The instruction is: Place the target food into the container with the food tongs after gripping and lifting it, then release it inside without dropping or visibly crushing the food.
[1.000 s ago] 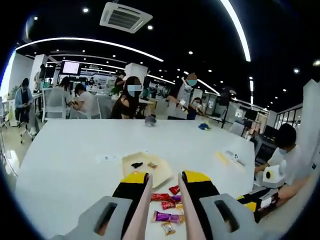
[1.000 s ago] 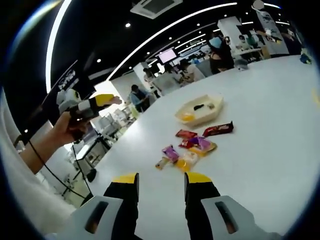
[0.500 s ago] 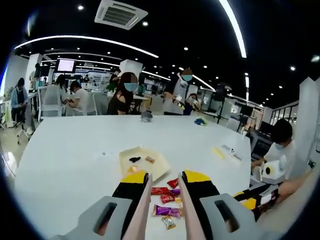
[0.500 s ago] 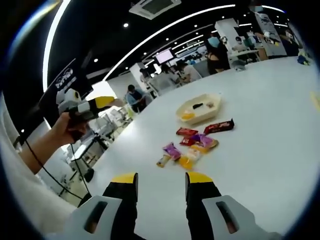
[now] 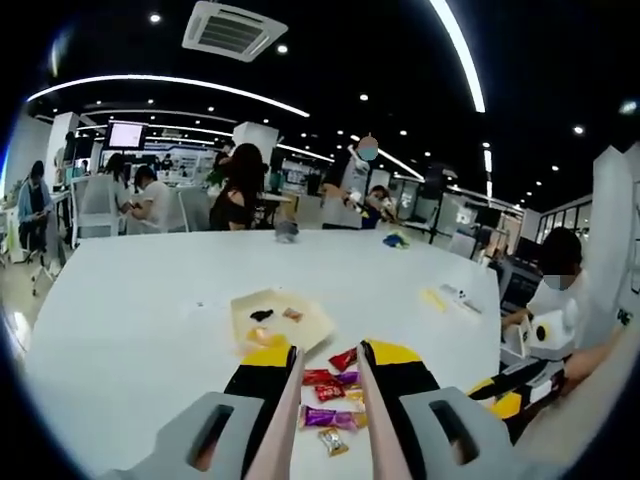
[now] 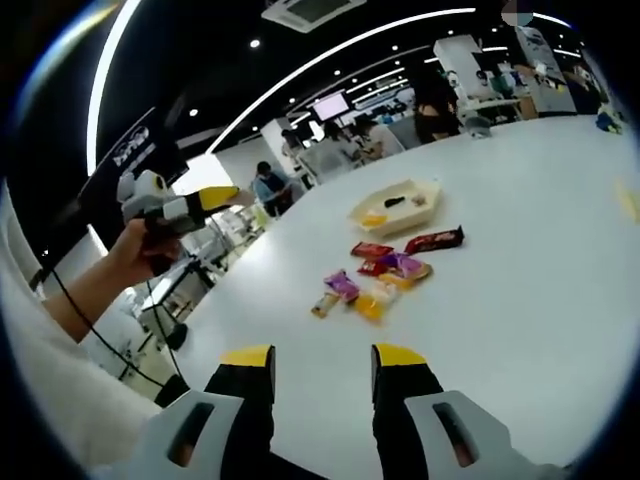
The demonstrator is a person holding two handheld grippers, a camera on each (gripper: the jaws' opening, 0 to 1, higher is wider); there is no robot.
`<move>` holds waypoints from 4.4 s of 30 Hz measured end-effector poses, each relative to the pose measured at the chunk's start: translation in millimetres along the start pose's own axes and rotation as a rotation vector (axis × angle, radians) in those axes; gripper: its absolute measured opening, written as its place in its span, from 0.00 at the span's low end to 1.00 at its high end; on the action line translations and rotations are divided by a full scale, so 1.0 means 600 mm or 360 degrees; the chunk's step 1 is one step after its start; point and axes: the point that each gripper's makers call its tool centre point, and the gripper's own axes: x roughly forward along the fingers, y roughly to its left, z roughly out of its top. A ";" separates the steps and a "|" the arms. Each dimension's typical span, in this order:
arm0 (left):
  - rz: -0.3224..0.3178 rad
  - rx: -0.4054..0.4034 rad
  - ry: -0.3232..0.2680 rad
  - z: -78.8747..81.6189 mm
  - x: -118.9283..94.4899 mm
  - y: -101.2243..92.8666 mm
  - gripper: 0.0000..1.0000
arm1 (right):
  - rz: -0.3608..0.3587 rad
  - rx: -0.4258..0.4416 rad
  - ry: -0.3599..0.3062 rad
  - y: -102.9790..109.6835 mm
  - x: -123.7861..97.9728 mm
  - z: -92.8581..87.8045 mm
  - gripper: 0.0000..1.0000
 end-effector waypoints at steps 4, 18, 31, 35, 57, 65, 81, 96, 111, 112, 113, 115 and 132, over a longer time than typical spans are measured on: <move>0.0003 0.0015 0.0021 -0.007 -0.006 0.000 0.26 | 0.0030 -0.0023 -0.0009 0.008 0.005 0.007 0.38; -0.0009 0.0066 0.0124 -0.061 0.007 0.000 0.27 | -0.0028 -0.0010 -0.0019 -0.011 -0.012 0.006 0.38; -0.0055 0.0110 0.0202 -0.093 0.026 -0.024 0.27 | -0.0035 0.0016 0.0021 -0.001 -0.009 -0.013 0.38; -0.0066 0.0129 0.0223 -0.104 0.026 -0.028 0.27 | -0.0034 0.0010 0.0039 0.004 -0.009 -0.021 0.38; -0.0052 0.0114 0.0323 -0.160 0.046 -0.037 0.27 | -0.0078 -0.0002 0.0100 0.002 -0.038 -0.034 0.38; -0.0030 0.0117 0.0406 -0.182 0.065 -0.040 0.27 | -0.0107 0.0065 0.0075 -0.023 -0.033 -0.027 0.38; 0.0052 0.0063 0.0519 -0.233 0.074 -0.018 0.27 | -0.0104 -0.0005 0.0152 -0.024 -0.037 -0.028 0.38; 0.0055 0.0012 0.0547 -0.254 0.092 -0.025 0.27 | -0.0103 -0.0021 0.0177 -0.026 -0.031 -0.023 0.38; 0.0060 0.0029 0.0601 -0.270 0.105 -0.022 0.27 | -0.0110 -0.0001 0.0193 -0.035 -0.037 -0.027 0.38; 0.0064 0.0032 0.0607 -0.270 0.105 -0.021 0.27 | -0.0108 -0.0004 0.0196 -0.034 -0.037 -0.028 0.38; 0.0066 0.0034 0.0607 -0.270 0.105 -0.021 0.27 | -0.0105 -0.0007 0.0198 -0.034 -0.036 -0.028 0.38; 0.0074 0.0036 0.0609 -0.271 0.105 -0.019 0.27 | -0.0102 -0.0007 0.0197 -0.034 -0.036 -0.028 0.38; 0.0110 0.0163 0.0658 -0.276 0.106 -0.013 0.21 | -0.0109 0.0010 0.0188 -0.035 -0.044 -0.034 0.37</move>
